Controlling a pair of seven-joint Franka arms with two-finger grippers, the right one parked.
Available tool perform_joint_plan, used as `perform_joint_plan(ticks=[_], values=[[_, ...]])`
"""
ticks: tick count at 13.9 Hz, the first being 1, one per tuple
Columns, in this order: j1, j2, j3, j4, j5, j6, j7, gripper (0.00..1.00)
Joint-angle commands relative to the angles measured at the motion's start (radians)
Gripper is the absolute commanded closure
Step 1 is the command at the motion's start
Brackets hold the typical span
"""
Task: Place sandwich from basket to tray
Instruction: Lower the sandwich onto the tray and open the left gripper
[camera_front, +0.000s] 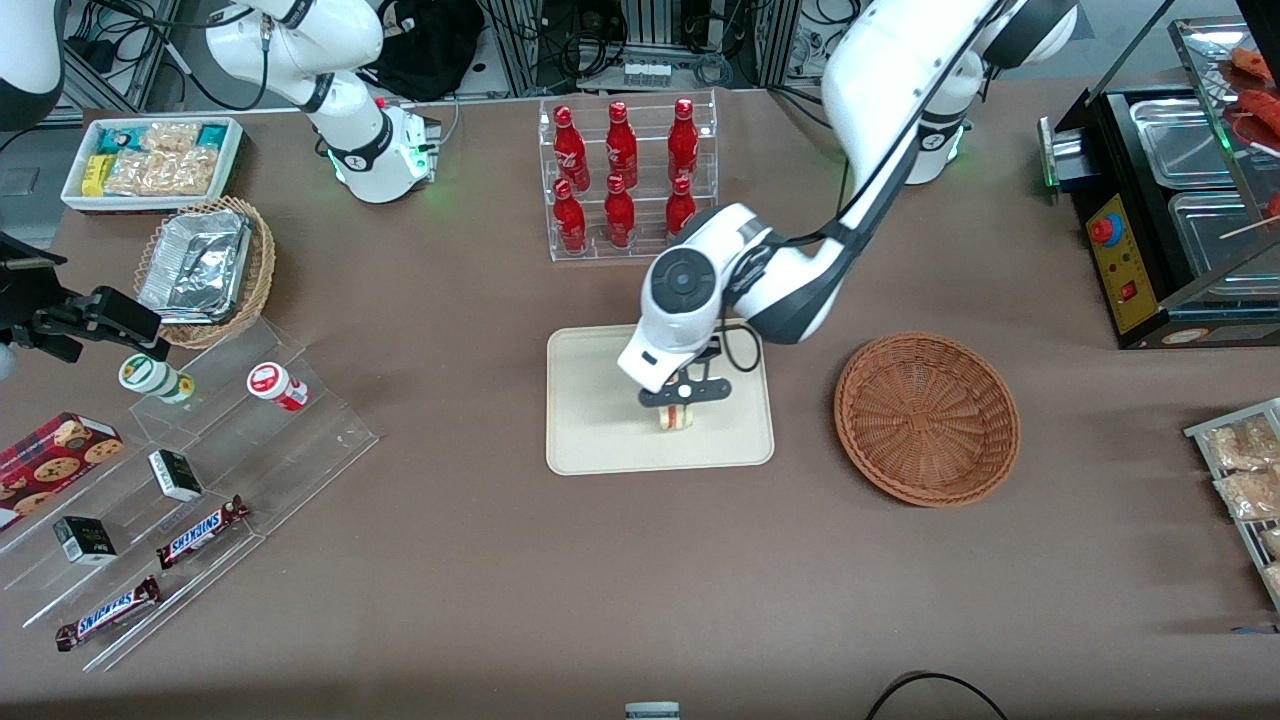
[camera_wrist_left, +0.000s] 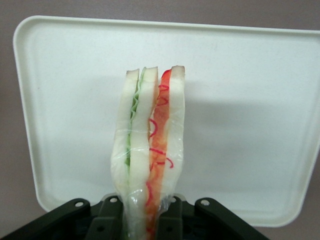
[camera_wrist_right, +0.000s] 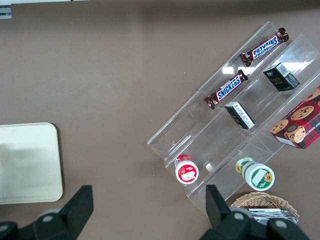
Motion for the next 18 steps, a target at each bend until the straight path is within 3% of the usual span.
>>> perform_joint_plan(ticks=[1,7,8,10,13,18], values=[[-0.027,0.067,0.014,0.058,0.042,0.029,-0.040,0.86],[-0.054,0.105,0.014,0.052,0.043,0.050,-0.044,0.83],[-0.054,0.107,0.014,0.052,0.045,0.050,-0.044,0.72],[-0.054,0.104,0.015,0.051,0.045,0.045,-0.041,0.00],[-0.041,0.046,0.019,0.048,0.043,0.005,-0.044,0.00],[0.046,-0.169,0.026,0.043,0.023,-0.198,-0.050,0.00]])
